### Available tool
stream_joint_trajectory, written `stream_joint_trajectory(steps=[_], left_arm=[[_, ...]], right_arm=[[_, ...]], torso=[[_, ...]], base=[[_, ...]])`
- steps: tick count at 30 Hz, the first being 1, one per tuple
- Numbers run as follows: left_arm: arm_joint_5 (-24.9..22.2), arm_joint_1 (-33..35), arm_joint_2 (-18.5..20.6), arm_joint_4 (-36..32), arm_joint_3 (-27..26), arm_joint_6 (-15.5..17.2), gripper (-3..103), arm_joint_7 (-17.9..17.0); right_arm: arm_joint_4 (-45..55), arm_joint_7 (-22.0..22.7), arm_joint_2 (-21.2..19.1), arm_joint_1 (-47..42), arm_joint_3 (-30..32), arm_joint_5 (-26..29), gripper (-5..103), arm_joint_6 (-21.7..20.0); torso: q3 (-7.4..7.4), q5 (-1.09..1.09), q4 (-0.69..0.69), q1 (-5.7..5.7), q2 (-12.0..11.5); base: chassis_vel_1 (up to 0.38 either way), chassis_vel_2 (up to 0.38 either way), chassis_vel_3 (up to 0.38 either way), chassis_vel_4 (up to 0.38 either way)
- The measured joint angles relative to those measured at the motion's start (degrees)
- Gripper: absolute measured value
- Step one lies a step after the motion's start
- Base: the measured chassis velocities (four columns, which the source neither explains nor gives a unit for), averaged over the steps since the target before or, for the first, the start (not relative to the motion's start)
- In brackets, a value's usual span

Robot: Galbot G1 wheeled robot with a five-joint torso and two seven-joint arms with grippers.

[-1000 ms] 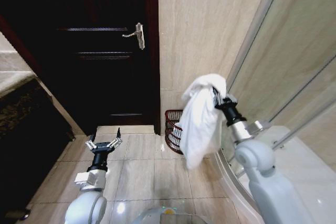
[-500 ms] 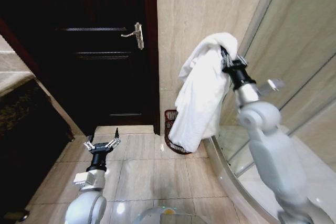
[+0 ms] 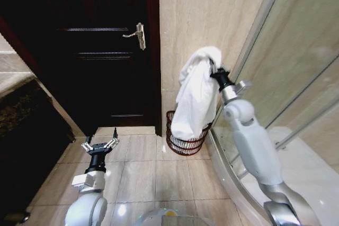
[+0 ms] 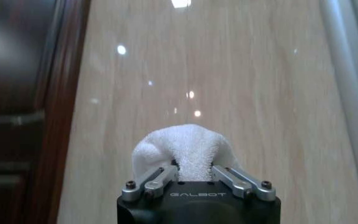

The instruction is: Discard the used towel into the hamper.

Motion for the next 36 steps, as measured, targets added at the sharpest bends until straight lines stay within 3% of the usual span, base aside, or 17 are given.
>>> stream_joint_trajectory(steps=[12,17,20,21,28,29,32,36], left_arm=[[0.08,-0.83,0.44,0.22,-0.46,-0.41,100,-0.09],[-0.06,-0.63,0.45,-0.44,-0.66,-0.43,100,-0.16],[-0.18,-0.58,0.39,-0.71,-0.78,-0.43,100,-0.19],[-0.18,-0.58,0.39,-0.71,-0.78,-0.43,100,-0.19],[-0.33,-0.98,1.03,-0.58,-0.66,-0.36,100,-0.19],[-0.33,-0.98,1.03,-0.58,-0.66,-0.36,100,-0.19],[-0.45,-1.18,1.45,-0.09,-0.61,-0.34,100,-0.15],[-0.37,-1.24,1.53,0.5,-0.47,-0.4,100,-0.08]], right_arm=[[-20.19,-1.84,5.99,0.3,-4.86,-4.68,12,4.99],[-22.15,-2.06,6.6,-1.31,-4.85,-5.75,12,4.37],[-21.01,-0.68,5.68,-3.78,-4.76,-6.09,12,-0.87],[-21.01,-0.68,5.68,-3.78,-4.76,-6.09,12,-0.87],[-12.86,1.12,1.58,-9.16,-3.68,-4.38,12,-14.24],[-12.86,1.12,1.58,-9.16,-3.68,-4.38,12,-14.24],[-10.83,0.38,-0.15,-10.1,-2.94,-2.27,12,-22.7],[-12.22,-0.99,-0.69,-8.48,-3.16,-0.87,12,-27.02]], torso=[[-0.01,-0.02,0.03,0.0,-0.01],[-0.01,-0.01,0.02,0.0,-0.01],[-0.01,-0.01,0.02,-0.01,-0.01],[-0.01,-0.01,0.02,-0.01,-0.01],[-0.02,0.0,0.02,-0.01,-0.01],[-0.02,0.0,0.02,-0.01,-0.01],[-0.02,-0.01,0.01,-0.01,-0.01],[-0.02,-0.02,0.01,-0.01,-0.01]], base=[[0.0,0.0,0.0,0.0],[0.0,0.0,0.0,0.0],[0.0,0.0,0.0,0.0],[0.0,0.0,0.0,0.0],[0.0,0.0,0.0,0.0],[0.0,0.0,0.0,0.0],[0.0,0.0,0.0,0.0],[0.0,0.0,0.0,0.0]])
